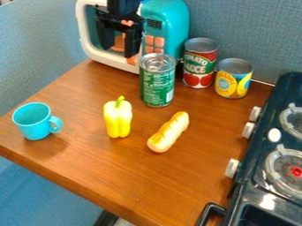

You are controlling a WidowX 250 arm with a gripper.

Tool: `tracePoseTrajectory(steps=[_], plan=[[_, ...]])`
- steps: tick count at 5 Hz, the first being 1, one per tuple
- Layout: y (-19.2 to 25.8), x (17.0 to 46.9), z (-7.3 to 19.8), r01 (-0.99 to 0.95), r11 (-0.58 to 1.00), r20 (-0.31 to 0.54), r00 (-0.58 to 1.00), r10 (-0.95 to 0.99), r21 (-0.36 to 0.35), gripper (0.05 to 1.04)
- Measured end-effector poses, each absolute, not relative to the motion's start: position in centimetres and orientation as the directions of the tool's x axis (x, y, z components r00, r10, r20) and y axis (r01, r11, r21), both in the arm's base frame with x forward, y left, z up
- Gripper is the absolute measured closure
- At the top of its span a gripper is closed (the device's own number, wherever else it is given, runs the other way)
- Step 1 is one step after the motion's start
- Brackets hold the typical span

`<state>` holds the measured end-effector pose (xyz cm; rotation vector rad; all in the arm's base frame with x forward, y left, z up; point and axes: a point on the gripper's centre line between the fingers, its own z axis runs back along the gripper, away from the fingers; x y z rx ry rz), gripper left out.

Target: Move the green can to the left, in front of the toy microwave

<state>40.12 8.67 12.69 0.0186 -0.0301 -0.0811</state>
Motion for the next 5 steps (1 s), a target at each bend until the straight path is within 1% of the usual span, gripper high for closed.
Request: tracePoseTrajectory(steps=[1,2,3,4,5], plan=[[8.5,39.9,10.7,0.083,0.997,-0.023,0.996,-0.083,0.003,0.083],[7.8,40.9,10.5,0.078,0.997,0.040,0.996,-0.077,-0.028,0.083],[6.3,41.5,11.0,0.100,0.995,0.051,0.994,-0.100,-0.001,0.083],[3.6,42.2,11.9,0.148,0.989,0.061,0.987,-0.150,0.030,0.083],[3.0,42.8,13.6,0.154,0.988,0.087,0.984,-0.156,0.032,0.083]])
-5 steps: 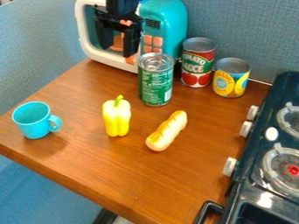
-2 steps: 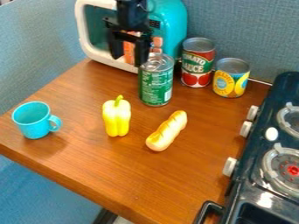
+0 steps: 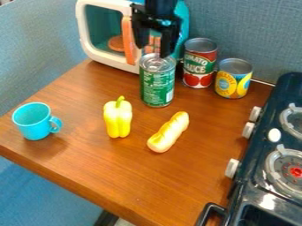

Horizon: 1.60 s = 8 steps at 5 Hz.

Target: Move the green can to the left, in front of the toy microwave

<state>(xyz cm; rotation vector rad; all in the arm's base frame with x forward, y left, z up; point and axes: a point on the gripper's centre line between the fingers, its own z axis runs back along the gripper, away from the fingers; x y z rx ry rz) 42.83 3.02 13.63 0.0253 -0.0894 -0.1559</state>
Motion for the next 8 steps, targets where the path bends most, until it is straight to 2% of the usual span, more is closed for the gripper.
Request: tracePoseTrajectory(steps=[1,3,5,6,7,8], plan=[[2.0,44.4,13.9,0.163,0.987,0.099,0.982,-0.162,0.000,0.083],[-1.2,46.8,11.4,0.119,0.993,-0.022,0.993,-0.118,0.019,0.083],[-3.2,45.2,10.1,0.078,0.995,-0.079,0.994,-0.074,0.057,0.083],[-3.3,44.1,10.4,0.051,0.997,-0.070,0.996,-0.047,0.050,0.083],[-3.5,44.2,10.7,0.048,0.998,-0.060,0.997,-0.046,0.032,0.083],[-3.6,44.7,9.9,0.061,0.998,-0.070,0.996,-0.060,0.022,0.083]])
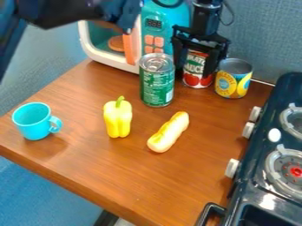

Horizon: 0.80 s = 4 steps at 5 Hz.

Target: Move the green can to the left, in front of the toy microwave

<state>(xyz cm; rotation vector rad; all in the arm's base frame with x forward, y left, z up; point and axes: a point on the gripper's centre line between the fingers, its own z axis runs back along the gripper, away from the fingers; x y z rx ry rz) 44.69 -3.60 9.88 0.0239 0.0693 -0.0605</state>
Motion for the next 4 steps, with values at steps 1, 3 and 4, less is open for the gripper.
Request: tracePoseTrajectory(steps=[1,3,4], plan=[[-3.3,45.0,8.8,0.049,0.999,-0.073,0.996,-0.048,0.017,0.083],[-1.4,43.5,6.8,-0.023,0.999,-0.138,0.990,0.029,0.044,0.086],[1.5,41.8,7.1,-0.100,0.992,-0.166,0.980,0.111,0.074,0.085]])
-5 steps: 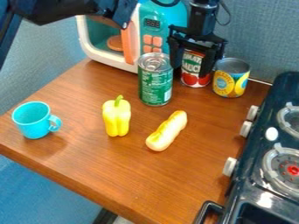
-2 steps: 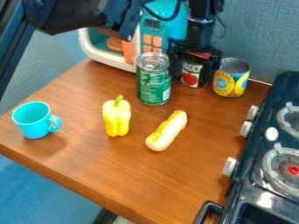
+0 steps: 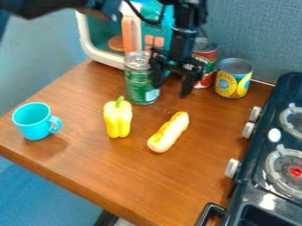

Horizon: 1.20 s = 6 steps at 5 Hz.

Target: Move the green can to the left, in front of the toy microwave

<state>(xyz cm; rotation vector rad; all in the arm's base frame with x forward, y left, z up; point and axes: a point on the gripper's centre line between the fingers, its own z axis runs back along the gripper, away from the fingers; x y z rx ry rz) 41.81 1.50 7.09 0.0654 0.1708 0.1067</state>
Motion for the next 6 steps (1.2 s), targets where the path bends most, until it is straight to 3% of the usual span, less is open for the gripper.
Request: tracePoseTrajectory(steps=[3,5,6], plan=[[10.2,41.4,7.5,-0.246,0.968,-0.108,0.962,0.251,0.059,0.085],[10.0,40.2,10.4,-0.232,0.972,-0.044,0.971,0.233,0.023,0.085],[9.0,37.9,11.7,-0.193,0.981,-0.021,0.981,0.193,0.022,0.085]])
